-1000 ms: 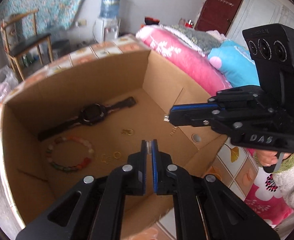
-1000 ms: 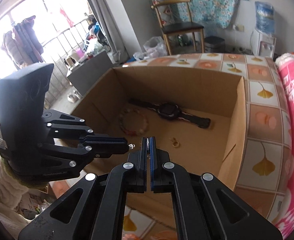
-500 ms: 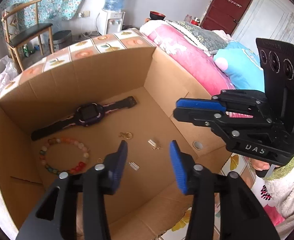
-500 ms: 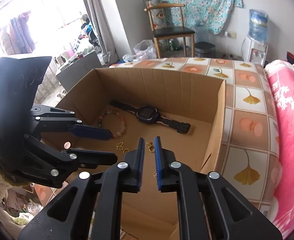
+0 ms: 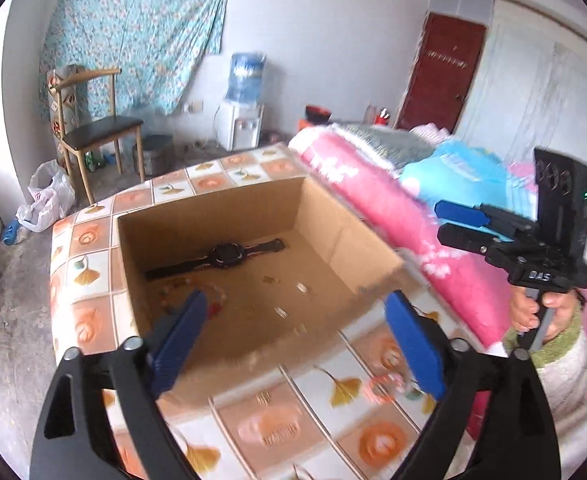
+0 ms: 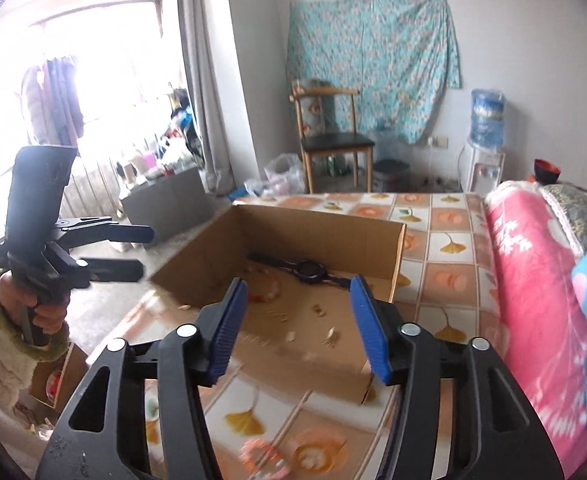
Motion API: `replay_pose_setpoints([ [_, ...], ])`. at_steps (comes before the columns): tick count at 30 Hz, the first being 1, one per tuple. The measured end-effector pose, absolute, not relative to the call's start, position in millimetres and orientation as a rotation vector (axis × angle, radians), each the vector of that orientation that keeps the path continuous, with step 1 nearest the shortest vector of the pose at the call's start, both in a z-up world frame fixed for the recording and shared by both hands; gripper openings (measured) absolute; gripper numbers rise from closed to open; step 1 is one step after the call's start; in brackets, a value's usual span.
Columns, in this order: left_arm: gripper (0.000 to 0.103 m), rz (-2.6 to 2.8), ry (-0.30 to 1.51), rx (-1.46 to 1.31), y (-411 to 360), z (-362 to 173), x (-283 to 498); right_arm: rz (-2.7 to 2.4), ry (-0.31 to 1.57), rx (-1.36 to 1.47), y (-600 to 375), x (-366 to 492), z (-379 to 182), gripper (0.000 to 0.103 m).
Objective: Organize jewelry
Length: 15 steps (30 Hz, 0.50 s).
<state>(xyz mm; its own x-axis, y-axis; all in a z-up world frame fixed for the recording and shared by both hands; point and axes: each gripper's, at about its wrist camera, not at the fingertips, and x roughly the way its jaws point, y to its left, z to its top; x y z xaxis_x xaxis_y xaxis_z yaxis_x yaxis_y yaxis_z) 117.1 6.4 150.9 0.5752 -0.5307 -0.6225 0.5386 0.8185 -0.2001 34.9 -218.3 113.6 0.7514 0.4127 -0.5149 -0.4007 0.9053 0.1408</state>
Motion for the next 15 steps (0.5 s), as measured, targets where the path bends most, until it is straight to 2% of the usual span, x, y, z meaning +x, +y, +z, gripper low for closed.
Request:
replay_pose_setpoints([
  [2, 0.097, -0.647, 0.706, -0.014, 18, 155, 96, 0.444, 0.575, 0.047, -221, 14, 111, 0.053],
  [7, 0.097, -0.573, 0.703, -0.024, 43, 139, 61, 0.444, 0.646, 0.032, -201, -12, 87, 0.053],
  [15, 0.097, -0.427, 0.799, 0.070, 42, 54, 57, 0.391, 0.934, -0.031, -151, -5, -18, 0.050],
])
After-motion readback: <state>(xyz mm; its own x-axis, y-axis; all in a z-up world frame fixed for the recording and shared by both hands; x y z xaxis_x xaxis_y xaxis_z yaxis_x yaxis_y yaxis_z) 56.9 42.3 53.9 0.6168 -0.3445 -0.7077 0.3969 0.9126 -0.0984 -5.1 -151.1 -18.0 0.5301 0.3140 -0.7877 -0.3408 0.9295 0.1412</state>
